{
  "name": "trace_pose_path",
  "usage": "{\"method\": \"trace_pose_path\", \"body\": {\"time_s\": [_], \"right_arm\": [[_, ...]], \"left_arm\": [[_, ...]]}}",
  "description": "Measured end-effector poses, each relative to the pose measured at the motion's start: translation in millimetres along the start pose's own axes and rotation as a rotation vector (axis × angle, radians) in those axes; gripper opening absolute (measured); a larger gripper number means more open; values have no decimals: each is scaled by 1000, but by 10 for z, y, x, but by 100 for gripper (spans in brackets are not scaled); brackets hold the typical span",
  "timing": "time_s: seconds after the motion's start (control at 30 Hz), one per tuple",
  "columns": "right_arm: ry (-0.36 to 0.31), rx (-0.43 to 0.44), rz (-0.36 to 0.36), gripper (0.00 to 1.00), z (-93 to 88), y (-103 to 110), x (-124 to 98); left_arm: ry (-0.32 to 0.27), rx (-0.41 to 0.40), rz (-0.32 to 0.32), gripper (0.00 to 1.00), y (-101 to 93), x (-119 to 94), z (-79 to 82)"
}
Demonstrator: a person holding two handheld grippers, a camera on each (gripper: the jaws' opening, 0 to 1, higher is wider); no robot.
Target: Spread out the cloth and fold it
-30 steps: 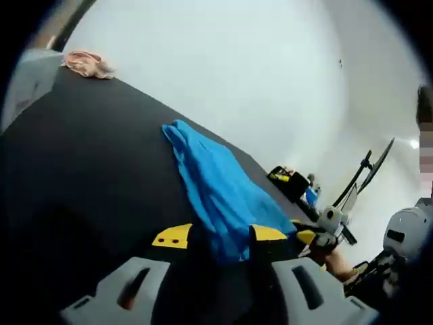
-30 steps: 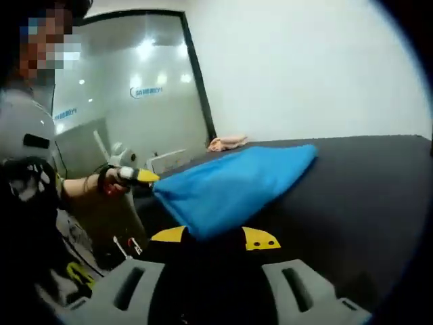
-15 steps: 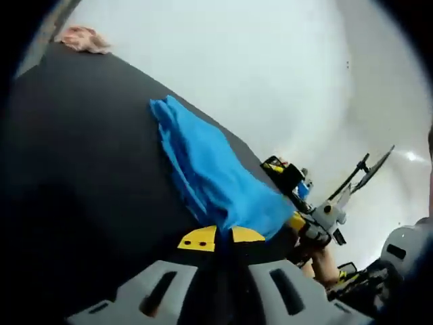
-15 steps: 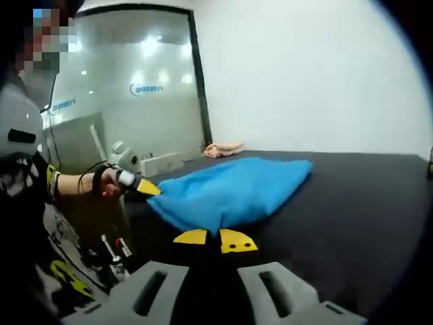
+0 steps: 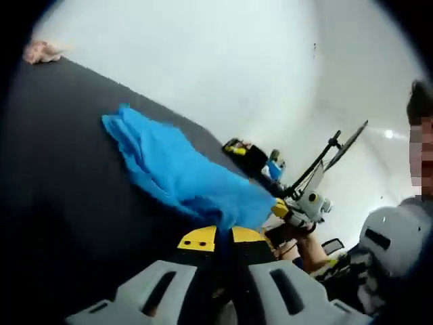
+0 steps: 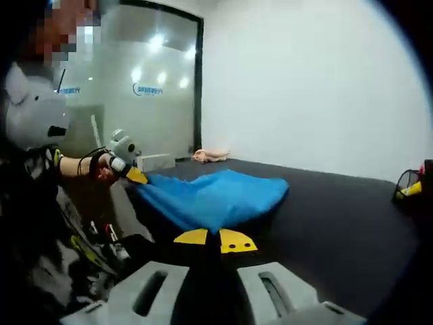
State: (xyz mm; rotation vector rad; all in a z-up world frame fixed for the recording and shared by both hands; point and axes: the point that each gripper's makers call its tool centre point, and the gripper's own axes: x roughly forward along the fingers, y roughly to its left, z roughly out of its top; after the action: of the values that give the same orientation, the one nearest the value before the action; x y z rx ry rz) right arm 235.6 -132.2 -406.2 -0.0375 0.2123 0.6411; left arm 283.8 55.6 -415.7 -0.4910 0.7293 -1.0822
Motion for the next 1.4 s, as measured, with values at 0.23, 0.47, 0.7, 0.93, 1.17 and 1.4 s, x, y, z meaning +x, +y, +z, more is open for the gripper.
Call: {"method": "trace_pose_path", "body": {"time_s": [0.23,0.47,0.7,0.93,1.17,1.4], "right_arm": [[-176,91,99,19,428,-140,-72],[-169,51,-99,19,874,-1569,826],[-21,244,-58,20,596,-1995,1779],[-32,388,-22,23,476,-1910,2054],[81,239,-21,6,396,-1776,2152],[-57,116,-14,4,962,-1969,1892]], "left_arm": [[-285,-82,-13,30,267,-279,953],[-293,-73,229,26,1219,219,1769],[-229,-179,241,27,1433,744,1759],[-224,-168,210,35,1351,900,1808],[-150,-26,254,5,1340,1061,1660],[-183,35,137,4,925,1119,1881]]}}
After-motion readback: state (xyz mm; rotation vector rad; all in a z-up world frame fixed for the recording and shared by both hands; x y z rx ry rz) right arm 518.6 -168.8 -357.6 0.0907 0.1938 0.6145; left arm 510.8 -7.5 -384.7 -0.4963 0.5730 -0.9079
